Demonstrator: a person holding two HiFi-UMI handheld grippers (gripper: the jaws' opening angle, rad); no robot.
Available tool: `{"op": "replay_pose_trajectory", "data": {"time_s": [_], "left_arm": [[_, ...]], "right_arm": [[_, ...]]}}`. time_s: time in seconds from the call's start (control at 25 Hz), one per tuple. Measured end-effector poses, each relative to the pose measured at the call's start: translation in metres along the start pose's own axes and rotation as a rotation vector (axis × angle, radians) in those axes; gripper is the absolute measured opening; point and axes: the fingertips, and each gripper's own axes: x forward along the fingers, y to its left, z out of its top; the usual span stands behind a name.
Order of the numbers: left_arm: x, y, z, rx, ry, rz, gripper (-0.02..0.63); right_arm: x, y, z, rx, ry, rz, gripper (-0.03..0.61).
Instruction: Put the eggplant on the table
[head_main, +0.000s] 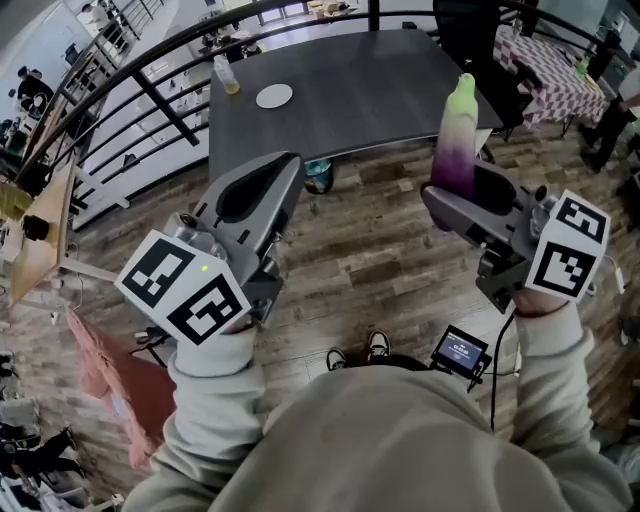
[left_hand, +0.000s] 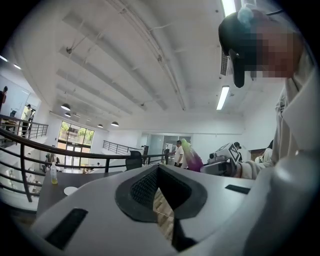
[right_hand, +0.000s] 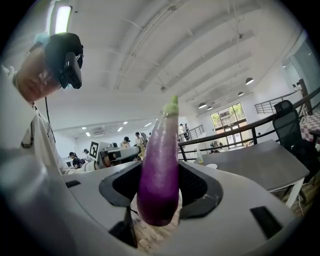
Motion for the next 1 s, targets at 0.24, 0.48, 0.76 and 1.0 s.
{"op": "replay_pose_trajectory", "data": {"time_s": [0.24, 0.48, 0.76, 1.0], "left_arm": [[0.017, 0.0, 0.0, -0.001, -0.001, 0.015, 0.0], [0.034, 0.002, -0.003, 0.0, 0.017, 0.021, 0.0], [0.07, 0.0, -0.005, 0.023, 0.018, 0.034, 0.0], [0.084, 0.0, -0.002, 0.042, 0.008, 0.055, 0.0]], "right_arm": [[-0.005, -0.019, 0.005, 0.015, -0.003, 0.008, 0.23], [-0.001, -0.027, 0.008, 0.015, 0.01, 0.053, 0.23], [-0.007, -0.056, 0.016, 0.012, -0.004, 0.083, 0.23], [-0.009, -0.075, 0.022, 0.018, -0.013, 0.105, 0.23]]}}
